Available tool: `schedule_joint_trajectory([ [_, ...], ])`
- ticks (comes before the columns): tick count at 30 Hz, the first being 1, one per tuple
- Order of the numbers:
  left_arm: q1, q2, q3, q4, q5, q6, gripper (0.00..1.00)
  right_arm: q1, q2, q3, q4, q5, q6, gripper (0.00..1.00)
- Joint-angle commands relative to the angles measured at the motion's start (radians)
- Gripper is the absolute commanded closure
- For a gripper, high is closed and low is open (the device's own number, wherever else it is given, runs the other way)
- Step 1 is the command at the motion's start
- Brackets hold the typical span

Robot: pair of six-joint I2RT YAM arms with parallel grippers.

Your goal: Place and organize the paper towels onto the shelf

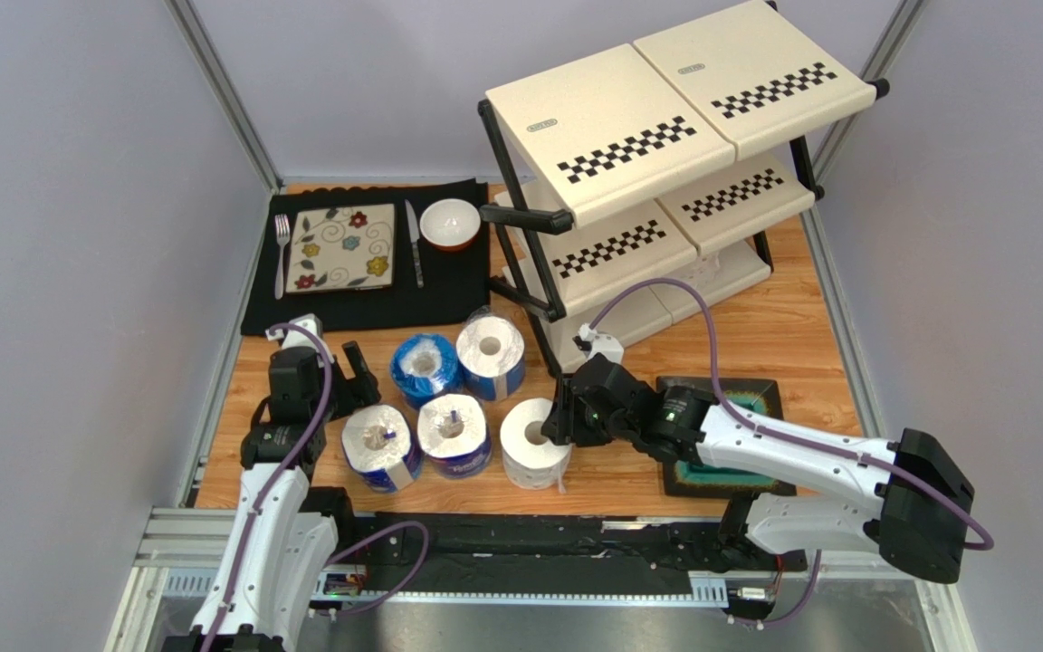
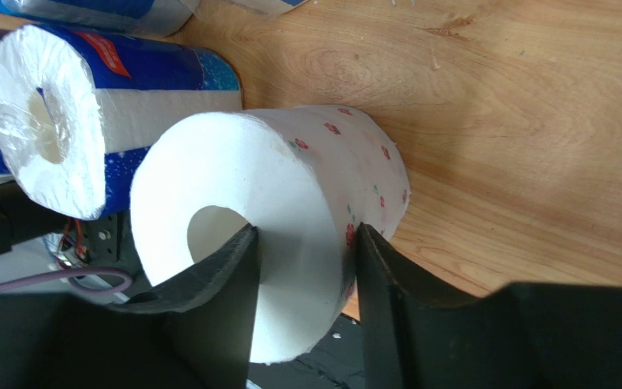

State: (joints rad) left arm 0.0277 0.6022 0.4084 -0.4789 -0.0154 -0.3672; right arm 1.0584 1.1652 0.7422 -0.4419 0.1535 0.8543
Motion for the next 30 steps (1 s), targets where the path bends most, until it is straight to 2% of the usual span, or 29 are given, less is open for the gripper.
schedule_joint_trajectory([
  [1,0.0,-0.007,0.017,0.014,0.008,0.01,0.07,0.008,-0.009,0.022,0.031,0.037,0.031,0.61],
  [3,0.0,-0.007,0.017,0.016,0.008,0.008,0.07,0.008,-0.051,0.017,0.005,0.07,0.055,0.65],
  [8,0.0,-0.005,0.017,0.014,0.008,0.008,0.07,0.005,-0.197,-0.018,-0.069,0.268,0.106,0.66],
  [12,0.0,-0.005,0.017,0.017,0.028,0.008,0.07,0.003,-0.391,-0.046,-0.096,0.453,0.109,0.66],
  [16,0.001,-0.002,0.015,0.019,0.032,0.007,0.07,-0.041,-0.479,-0.034,-0.136,0.56,0.088,0.68],
  [21,0.001,-0.002,0.015,0.019,0.035,0.007,0.07,-0.208,-0.447,-0.018,-0.135,0.506,0.048,0.69],
  [26,0.001,0.001,0.013,0.023,0.04,0.007,0.07,-0.372,-0.417,-0.044,0.046,0.388,-0.02,0.7],
  [30,0.0,0.016,0.015,0.028,0.04,-0.004,0.07,-0.454,-0.381,-0.037,0.114,0.35,-0.041,0.71],
])
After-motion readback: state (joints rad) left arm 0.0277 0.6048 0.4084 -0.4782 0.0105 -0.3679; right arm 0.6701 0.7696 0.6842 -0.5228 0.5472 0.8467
